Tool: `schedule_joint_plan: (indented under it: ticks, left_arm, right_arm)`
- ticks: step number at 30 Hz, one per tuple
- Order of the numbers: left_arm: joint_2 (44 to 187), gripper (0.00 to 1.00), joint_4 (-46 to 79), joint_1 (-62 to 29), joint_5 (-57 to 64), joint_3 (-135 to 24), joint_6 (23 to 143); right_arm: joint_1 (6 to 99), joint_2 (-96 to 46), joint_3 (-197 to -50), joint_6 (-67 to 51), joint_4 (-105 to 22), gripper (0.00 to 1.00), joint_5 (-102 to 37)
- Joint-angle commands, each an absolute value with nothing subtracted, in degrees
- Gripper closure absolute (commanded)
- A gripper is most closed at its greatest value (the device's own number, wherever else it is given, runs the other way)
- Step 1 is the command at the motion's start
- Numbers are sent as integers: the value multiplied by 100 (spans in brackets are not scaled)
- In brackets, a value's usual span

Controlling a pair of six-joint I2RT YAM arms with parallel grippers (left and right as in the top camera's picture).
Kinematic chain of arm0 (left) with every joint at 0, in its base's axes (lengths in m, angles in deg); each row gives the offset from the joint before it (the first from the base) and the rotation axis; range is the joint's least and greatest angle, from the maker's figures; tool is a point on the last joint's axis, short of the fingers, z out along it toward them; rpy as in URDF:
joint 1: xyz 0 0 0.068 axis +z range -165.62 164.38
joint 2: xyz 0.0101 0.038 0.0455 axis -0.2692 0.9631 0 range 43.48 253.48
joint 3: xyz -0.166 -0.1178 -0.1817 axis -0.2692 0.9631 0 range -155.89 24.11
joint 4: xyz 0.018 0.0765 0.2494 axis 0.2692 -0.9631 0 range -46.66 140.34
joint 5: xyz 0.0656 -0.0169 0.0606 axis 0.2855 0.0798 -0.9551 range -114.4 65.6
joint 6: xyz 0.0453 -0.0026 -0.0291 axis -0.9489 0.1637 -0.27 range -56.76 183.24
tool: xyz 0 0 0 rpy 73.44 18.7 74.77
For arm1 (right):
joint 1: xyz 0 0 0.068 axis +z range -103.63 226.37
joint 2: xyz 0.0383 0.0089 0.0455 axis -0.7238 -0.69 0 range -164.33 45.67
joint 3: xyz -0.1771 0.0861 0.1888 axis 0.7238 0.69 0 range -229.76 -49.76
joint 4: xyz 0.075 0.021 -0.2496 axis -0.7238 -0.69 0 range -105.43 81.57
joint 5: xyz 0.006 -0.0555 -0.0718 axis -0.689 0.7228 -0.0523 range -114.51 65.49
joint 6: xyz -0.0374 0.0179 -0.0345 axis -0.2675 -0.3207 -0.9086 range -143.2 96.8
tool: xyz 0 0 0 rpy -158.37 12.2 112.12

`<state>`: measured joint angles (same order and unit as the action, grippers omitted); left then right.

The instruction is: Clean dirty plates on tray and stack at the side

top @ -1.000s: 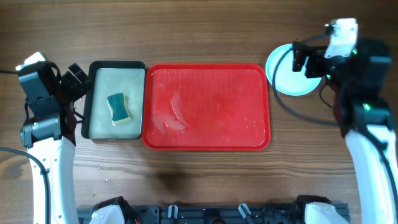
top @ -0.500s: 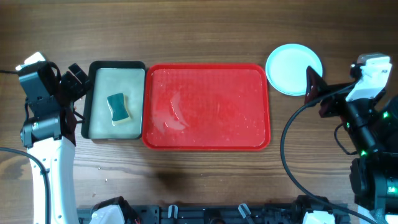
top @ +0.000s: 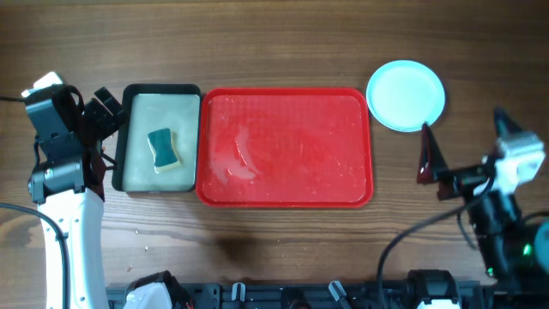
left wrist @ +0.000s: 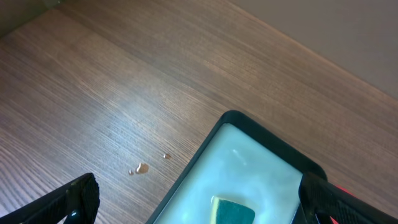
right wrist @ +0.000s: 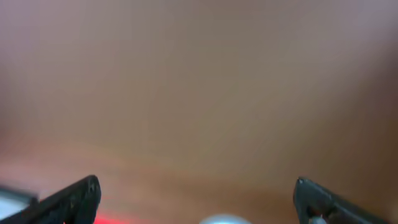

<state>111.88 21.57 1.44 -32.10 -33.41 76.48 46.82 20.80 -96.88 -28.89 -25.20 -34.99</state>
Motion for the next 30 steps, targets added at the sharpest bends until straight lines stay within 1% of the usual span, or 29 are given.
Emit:
schedule_joint_plan:
  ticks: [1, 4, 7, 10, 12, 14, 19, 21, 25, 30]
  left_arm:
    - [11188, 0, 2174, 181, -3285, -3435, 7722]
    - [11188, 0, 2174, 181, -3285, -3435, 7722]
    - [11188, 0, 2174, 181, -3285, -3435, 7722]
    - [11188, 0, 2174, 181, -3285, -3435, 7722]
    - [11188, 0, 2174, 181, -3285, -3435, 7722]
    - [11188, 0, 2174, 181, -3285, -3435, 7722]
    - [11188, 0, 2174, 181, -3285, -3435, 7722]
    - [11188, 0, 2174, 181, -3285, -3435, 7722]
    - [11188, 0, 2174, 181, -3285, -3435, 7720]
    - [11188, 0, 2174, 181, -3285, -3435, 7720]
  right_arm:
    - [4855, 3011, -8529, -2900, -1355, 0, -3486]
    - [4861, 3899, -7528, -2903, -619, 0, -3484]
    - [4861, 4432, -6726, -2870, -499, 0, -3508]
    - [4868, 4548, -6073, -2625, -85, 0, -3501]
    - [4870, 4548, -5651, -2487, 535, 0, -3506]
    - [4894, 4548, -5332, -2363, 859, 0, -3504]
    - [4905, 4548, -5002, -2098, 725, 0, -3508]
    - [4905, 4548, -5002, -2015, 424, 0, -3506]
    - [4907, 4550, -5004, -2015, -794, 0, -3462]
    - [4909, 4550, -5004, -2155, -767, 0, -3460]
